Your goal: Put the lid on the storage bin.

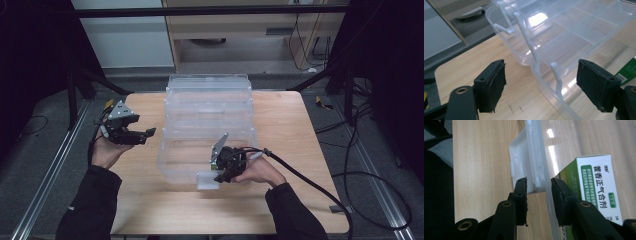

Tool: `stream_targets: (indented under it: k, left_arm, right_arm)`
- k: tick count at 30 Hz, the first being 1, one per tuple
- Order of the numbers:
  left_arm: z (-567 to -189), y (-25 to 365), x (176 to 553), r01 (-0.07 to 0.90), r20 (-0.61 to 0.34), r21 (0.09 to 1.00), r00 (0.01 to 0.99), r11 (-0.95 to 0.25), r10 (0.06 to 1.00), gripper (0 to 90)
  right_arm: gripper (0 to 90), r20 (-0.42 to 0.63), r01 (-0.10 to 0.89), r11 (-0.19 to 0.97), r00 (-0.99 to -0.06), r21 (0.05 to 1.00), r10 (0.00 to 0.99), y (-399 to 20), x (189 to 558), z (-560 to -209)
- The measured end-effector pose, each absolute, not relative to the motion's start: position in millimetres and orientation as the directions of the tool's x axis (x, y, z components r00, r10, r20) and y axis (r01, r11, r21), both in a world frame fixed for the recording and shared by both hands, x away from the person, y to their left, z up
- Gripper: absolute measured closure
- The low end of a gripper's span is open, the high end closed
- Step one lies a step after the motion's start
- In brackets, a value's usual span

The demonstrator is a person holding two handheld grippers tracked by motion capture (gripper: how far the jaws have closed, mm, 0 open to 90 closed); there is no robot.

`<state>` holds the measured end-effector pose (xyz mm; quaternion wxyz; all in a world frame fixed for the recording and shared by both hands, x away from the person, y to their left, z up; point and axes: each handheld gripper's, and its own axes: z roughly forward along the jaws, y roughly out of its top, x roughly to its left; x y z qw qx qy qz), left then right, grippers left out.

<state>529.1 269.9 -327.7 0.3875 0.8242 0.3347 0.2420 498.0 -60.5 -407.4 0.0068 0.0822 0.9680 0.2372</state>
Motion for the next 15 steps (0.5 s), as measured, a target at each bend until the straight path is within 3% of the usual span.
stream_targets:
  k: [15]
  left_arm:
    - [-303.2, 251.2, 551.1, 0.265, 0.219, 0.755, 0.76, -0.6, 0.612, 22.6]
  right_arm:
    - [66.6, 0.023, 0.141, 0.876, -0.989, 0.462, 0.147, -60.9, 498.6, -407.5]
